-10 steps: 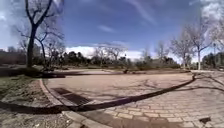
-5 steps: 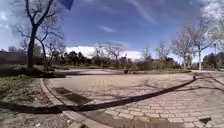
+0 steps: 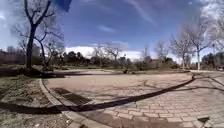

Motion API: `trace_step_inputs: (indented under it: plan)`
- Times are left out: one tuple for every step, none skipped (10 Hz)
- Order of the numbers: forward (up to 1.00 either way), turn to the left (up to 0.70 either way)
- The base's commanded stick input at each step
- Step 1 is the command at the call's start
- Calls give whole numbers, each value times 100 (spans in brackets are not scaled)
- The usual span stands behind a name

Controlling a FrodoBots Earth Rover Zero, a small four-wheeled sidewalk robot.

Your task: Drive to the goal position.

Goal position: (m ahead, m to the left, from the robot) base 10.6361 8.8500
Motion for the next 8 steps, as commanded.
trace_step_inputs:
  plan:
    - [0, 0]
    - [0, 0]
    - [0, 0]
    - [0, 0]
    - [0, -58]
    - [0, -100]
    - [0, -100]
    - [0, -100]
